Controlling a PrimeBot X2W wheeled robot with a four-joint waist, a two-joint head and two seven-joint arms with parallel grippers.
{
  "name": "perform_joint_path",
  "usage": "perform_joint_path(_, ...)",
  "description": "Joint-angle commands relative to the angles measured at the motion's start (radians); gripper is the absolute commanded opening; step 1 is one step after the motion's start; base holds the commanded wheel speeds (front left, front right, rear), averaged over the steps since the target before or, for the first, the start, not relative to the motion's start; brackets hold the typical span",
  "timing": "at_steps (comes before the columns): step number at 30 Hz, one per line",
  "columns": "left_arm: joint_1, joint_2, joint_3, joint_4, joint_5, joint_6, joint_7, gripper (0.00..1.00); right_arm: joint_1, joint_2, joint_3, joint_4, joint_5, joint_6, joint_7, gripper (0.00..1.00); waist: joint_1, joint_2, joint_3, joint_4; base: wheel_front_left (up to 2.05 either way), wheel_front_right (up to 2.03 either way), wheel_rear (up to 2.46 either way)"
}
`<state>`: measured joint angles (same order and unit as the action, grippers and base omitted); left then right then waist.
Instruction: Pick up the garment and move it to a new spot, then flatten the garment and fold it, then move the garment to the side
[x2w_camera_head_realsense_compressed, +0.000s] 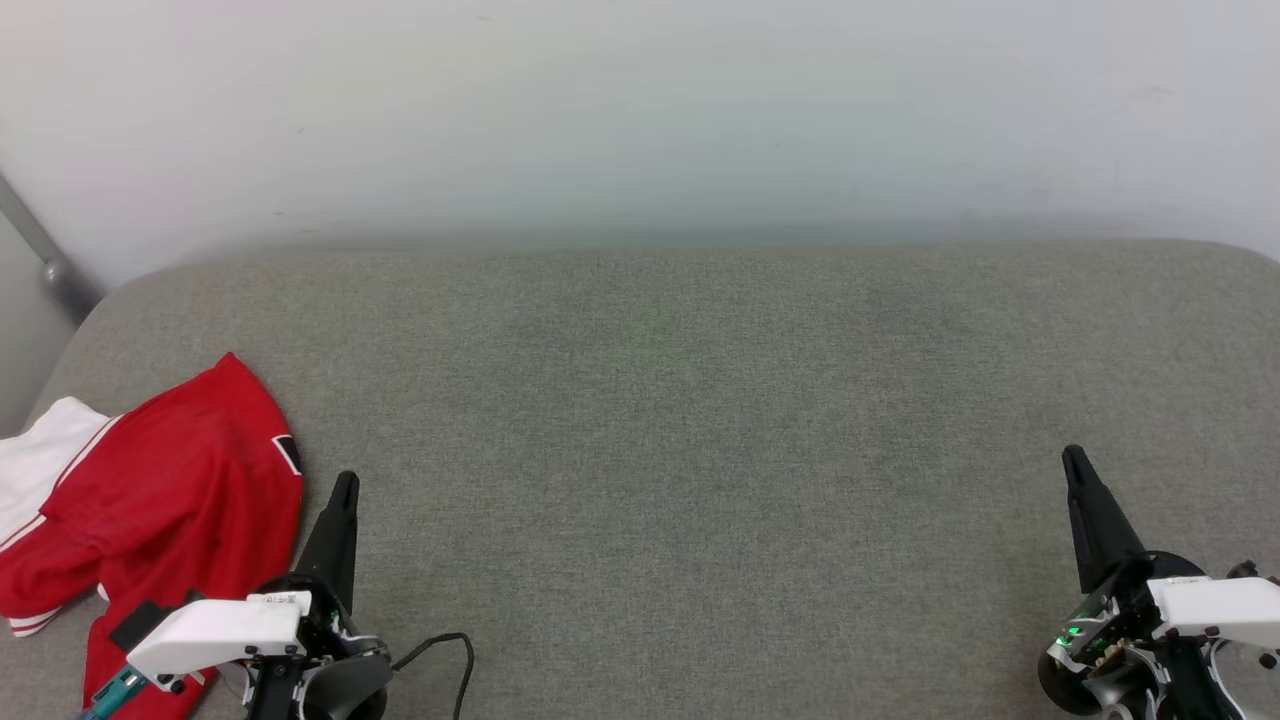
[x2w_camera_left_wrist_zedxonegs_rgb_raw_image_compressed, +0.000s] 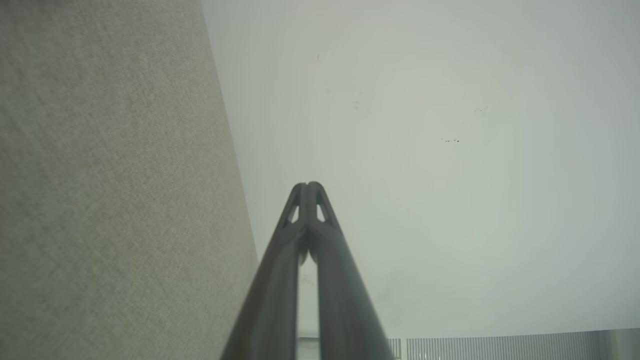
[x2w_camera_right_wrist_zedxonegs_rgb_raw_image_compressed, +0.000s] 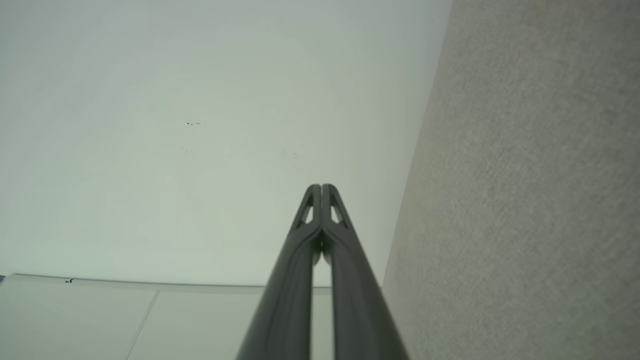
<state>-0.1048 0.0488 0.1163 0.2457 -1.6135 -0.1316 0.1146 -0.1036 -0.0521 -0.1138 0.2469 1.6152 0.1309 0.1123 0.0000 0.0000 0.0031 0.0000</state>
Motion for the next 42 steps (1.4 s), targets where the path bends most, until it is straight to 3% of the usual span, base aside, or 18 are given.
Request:
perform_joint_path(1,-0.008,-0.001,0.001,0.0,0.001,-0.003,0.002,0.0,-0.013,0.003,0.001,0.001,-0.005,0.0,0.001,0.0,0.0,0.0,0.0,0.0,0.0,0.0,0.0)
perform_joint_path(27,-0.008,-0.001,0.001,0.0,0.001,-0.003,0.001,0.0,-0.013,0.003,0.001,0.001,-0.005,0.0,0.001,0.0,0.0,0.0,0.0,0.0,0.0,0.0,0.0)
perform_joint_path(28,0.0,0.0,0.0,0.0,0.0,0.0,0.0,1.0,0.0,0.0,0.0,0.0,0.0,0.0,0.0,1.0,0.0,0.0,0.0,0.0,0.0,0.0,0.0)
perform_joint_path(42,0.003,0.005,-0.068,-0.052,0.023,0.001,-0.051,1.0,0.023,0.001,0.033,-0.046,-0.024,0.0,-0.05,1.0,0.0,0.0,0.001,-0.001,0.0,0.0,0.0)
